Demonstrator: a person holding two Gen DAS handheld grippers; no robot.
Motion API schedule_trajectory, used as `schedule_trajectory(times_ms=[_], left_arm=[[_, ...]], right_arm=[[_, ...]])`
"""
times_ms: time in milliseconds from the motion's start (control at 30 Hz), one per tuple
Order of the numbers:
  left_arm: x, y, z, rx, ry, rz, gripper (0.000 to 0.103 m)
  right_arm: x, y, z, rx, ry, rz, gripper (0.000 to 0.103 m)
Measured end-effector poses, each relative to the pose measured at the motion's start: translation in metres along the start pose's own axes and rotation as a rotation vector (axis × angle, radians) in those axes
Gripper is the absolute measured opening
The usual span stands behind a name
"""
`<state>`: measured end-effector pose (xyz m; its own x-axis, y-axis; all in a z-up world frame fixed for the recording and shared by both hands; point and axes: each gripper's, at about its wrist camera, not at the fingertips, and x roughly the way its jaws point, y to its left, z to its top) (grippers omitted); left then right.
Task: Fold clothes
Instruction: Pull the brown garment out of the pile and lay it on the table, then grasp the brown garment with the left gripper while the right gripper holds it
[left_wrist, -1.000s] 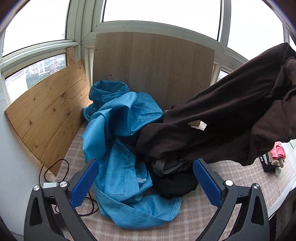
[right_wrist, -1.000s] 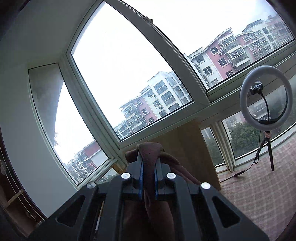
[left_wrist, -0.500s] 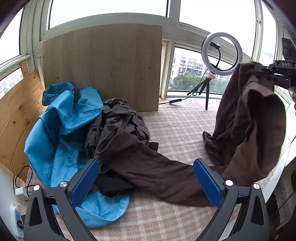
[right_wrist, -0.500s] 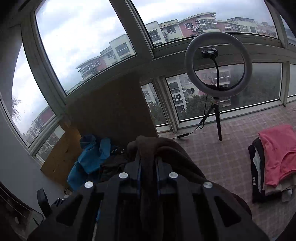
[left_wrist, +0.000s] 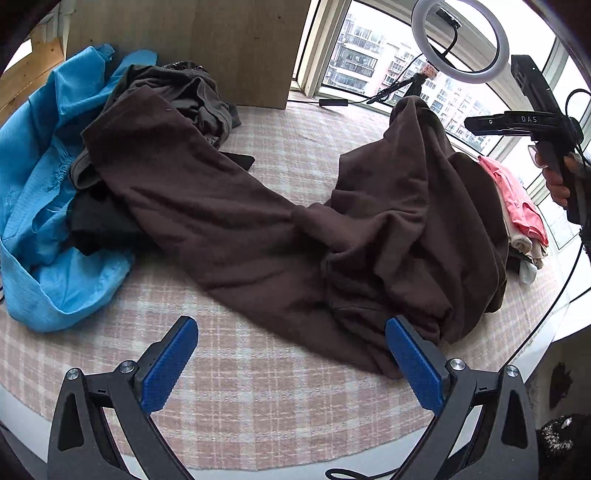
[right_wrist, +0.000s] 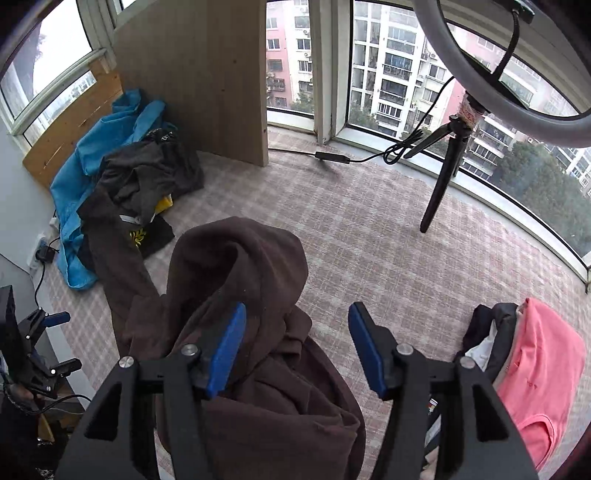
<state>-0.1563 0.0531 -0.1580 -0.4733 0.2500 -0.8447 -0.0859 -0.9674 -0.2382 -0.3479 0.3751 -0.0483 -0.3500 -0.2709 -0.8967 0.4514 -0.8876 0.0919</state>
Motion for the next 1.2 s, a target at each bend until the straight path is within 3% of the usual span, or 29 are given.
schedule_trajectory(times_ms=[133,233,267,300,367,533,633,700,800,867,933,967,1000,1067,1200], left_arm=[[0.037,-0.021,0.005,-0.005,0.027,-0.004,0.102],[0.063,-0.028,0.011,-0.004,0.063,0.007,0.1],[0.069,-0.03,0.013,-0.01,0.074,-0.001,0.092],[0.073,-0.03,0.015,-0.024,0.08,-0.027,0.082],[0.074,-0.03,0.019,-0.06,0.08,-0.094,0.036],[0.056,-0.024,0.031,-0.081,0.06,-0.102,0.011],[0.023,-0.014,0.039,-0.075,0.006,-0.092,0.007],[0.001,-0.009,0.043,-0.048,-0.03,-0.056,0.007],[-0.016,-0.002,0.047,-0.013,-0.055,0.002,0.007],[-0.008,0.004,0.046,-0.014,-0.035,0.018,0.007],[0.003,0.007,0.045,-0.024,0.001,0.004,0.012],[0.008,0.009,0.045,-0.028,0.013,-0.016,0.022],[0.012,0.01,0.045,-0.024,0.021,-0.037,0.027],[0.021,0.001,0.048,0.004,0.025,-0.071,0.049],[0.05,-0.021,0.059,0.069,0.064,-0.124,0.063]], right_arm=[[0.058,0.011,0.005,-0.046,0.111,0.134,0.064],[0.069,0.014,-0.005,-0.042,0.101,0.213,0.064],[0.07,0.015,-0.009,-0.041,0.092,0.236,0.058],[0.072,0.015,-0.013,-0.039,0.083,0.259,0.03],[0.064,0.013,-0.022,-0.043,0.074,0.26,0.007],[0.006,-0.022,-0.047,0.011,-0.007,0.212,0.005],[-0.034,-0.037,-0.072,0.043,-0.031,0.204,0.005],[-0.053,-0.041,-0.092,0.021,-0.001,0.187,0.005],[-0.038,-0.028,-0.128,-0.128,0.243,0.079,0.009],[-0.031,-0.02,-0.139,-0.226,0.306,-0.026,0.01],[-0.044,-0.023,-0.129,-0.23,0.259,0.017,0.014],[-0.053,-0.026,-0.121,-0.221,0.221,0.052,0.027],[-0.062,-0.03,-0.109,-0.209,0.174,0.083,0.046],[-0.071,-0.036,-0.091,-0.203,0.1,0.12,0.063],[-0.039,-0.041,-0.084,-0.214,0.118,0.157,0.063]])
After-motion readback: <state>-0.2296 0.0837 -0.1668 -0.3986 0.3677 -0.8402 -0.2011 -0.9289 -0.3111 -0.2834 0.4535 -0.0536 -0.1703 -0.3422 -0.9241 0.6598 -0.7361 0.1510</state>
